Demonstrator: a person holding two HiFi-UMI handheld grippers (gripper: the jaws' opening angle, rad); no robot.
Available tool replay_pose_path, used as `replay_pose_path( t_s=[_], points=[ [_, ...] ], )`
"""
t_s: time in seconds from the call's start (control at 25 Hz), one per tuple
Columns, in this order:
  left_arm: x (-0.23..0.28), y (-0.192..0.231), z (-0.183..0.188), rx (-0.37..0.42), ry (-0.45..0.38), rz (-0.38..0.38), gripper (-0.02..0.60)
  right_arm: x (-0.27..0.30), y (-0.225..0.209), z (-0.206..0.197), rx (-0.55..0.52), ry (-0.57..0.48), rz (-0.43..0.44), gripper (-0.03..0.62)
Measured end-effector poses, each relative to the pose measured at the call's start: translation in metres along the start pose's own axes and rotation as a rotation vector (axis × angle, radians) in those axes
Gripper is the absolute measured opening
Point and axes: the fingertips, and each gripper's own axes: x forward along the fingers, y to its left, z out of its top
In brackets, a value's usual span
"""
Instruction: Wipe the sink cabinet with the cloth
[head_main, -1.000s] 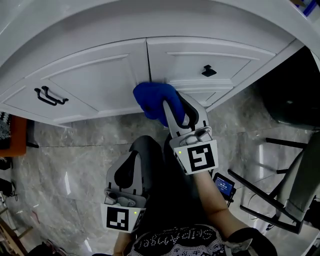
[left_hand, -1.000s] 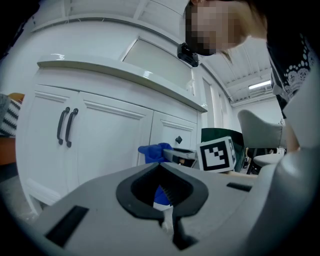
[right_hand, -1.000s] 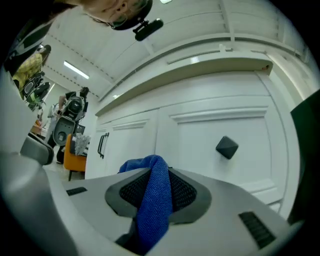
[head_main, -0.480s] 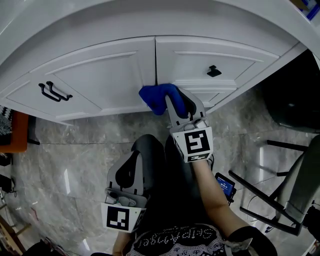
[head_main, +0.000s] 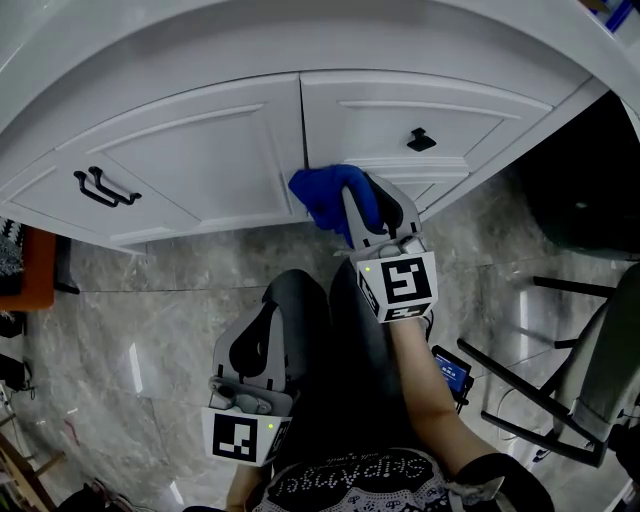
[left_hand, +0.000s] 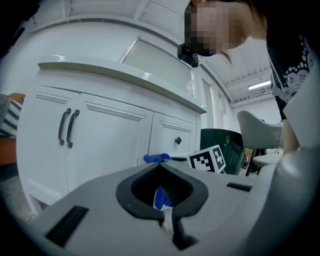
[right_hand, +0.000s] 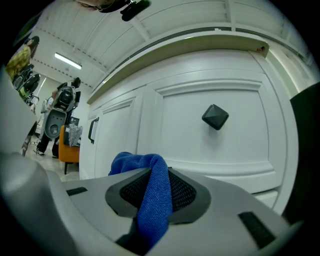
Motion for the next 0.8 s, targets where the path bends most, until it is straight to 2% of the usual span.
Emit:
replay_pose_path(
  t_s=[0.64,0.8],
  points=[
    [0.0,-0.001,-0.001,0.006,-0.015,-0.015,0.003,-0.032,-0.068,-0.006,0.015,0.005,-0.18,0.107],
    [0.0,-0.002,-0.004,0.0,0.005,-0.017,0.003,-0.039,-0.083,-0.008,0.028,0.008,-0.228,0.107]
  ],
)
